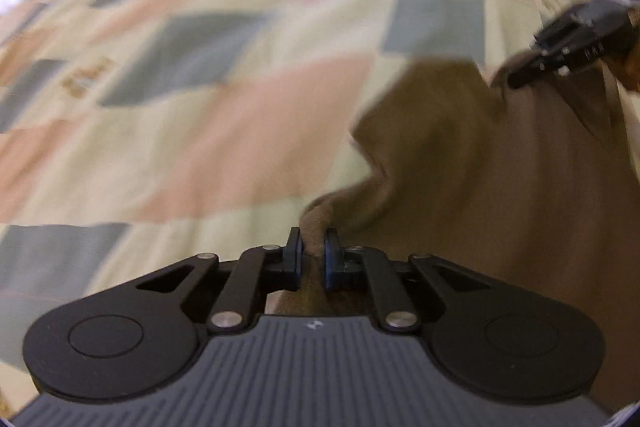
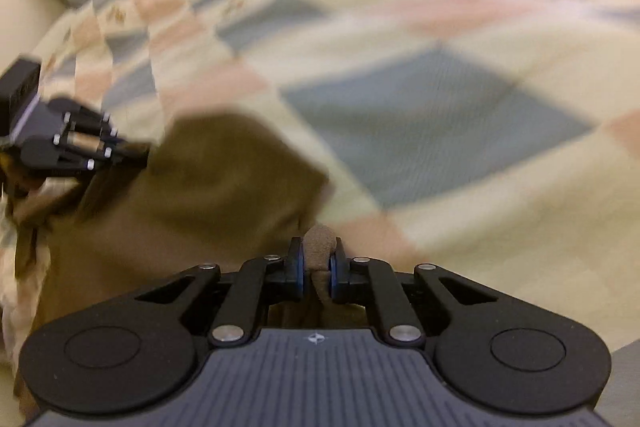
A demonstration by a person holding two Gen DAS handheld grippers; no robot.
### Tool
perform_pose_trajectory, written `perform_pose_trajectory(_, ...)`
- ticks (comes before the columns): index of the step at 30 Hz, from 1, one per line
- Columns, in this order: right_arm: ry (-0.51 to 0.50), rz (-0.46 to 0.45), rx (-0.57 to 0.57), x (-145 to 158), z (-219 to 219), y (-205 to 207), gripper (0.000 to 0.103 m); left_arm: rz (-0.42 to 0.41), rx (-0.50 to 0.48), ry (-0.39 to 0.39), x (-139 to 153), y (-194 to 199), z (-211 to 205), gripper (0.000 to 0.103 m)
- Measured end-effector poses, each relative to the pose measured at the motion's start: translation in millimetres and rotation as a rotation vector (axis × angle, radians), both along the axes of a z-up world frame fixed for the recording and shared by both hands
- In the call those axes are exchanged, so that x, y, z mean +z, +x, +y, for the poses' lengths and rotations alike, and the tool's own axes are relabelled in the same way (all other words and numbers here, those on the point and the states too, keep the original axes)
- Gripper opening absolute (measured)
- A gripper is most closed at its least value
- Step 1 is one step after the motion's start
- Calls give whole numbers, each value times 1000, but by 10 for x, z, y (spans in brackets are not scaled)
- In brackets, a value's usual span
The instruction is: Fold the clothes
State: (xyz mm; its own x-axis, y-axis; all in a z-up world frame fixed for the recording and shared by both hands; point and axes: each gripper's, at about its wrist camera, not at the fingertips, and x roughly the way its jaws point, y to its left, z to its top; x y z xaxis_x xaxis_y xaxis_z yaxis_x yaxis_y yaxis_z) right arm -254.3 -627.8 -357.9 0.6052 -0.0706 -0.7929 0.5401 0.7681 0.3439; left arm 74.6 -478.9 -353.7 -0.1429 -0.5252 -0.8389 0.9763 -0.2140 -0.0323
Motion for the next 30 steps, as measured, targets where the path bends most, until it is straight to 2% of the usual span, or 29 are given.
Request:
perform_pose_trajectory(6,-191,-74,-31,459,0,249,9,-64,95,-139,450,225,-54,7)
perform_pose_trajectory(9,-298,-104,-63,667,-116,332,9,-69,189,-243,645,394,-139,9)
perform_pose_trajectory(11,-336,-139,-118,751,-272,377,9,-65,255,-255,632,460,-280,11)
perform_pose_trajectory(12,-322,-146,-145,722,-362,415,10,-85,268,-227,533,467,-385,16)
perform_pose_trajectory(13,-296,-127,-169,635,-471,493,16,-144,285,-186,392,445,-494,26)
perform_pose_trajectory(14,-281,-79,-194,493,-566,607,20,-212,304,-144,246,418,-602,32)
perform_pose_trajectory(15,-281,-14,-211,345,-624,722,45,-276,325,-99,97,404,-685,33)
perform_pose_trajectory(16,-289,44,-222,234,-645,799,47,-306,348,-62,6,418,-727,33)
perform_pose_trajectory(17,-304,88,-234,154,-623,826,45,-303,380,-45,-25,458,-714,33)
perform_pose_trajectory(19,-327,153,-263,26,-569,835,48,-231,461,-61,65,605,-521,38)
perform_pose_trajectory(20,-319,123,-300,65,-506,702,52,-190,501,-74,140,686,-387,40)
perform_pose_trajectory(21,-310,88,-347,136,-429,545,65,-161,538,-75,216,753,-224,41)
perform_pose_trajectory(22,-293,54,-391,209,-345,378,70,-128,559,-71,299,795,-46,39)
perform_pose_trajectory(23,-257,18,-429,285,-247,185,70,-90,567,-67,386,799,154,39)
perform_pose_trajectory(27,-19,-92,-534,459,335,-602,70,86,555,13,549,554,1145,43)
perform_pose_trajectory(30,166,-52,-554,404,1028,-1031,70,253,550,136,474,230,1905,46)
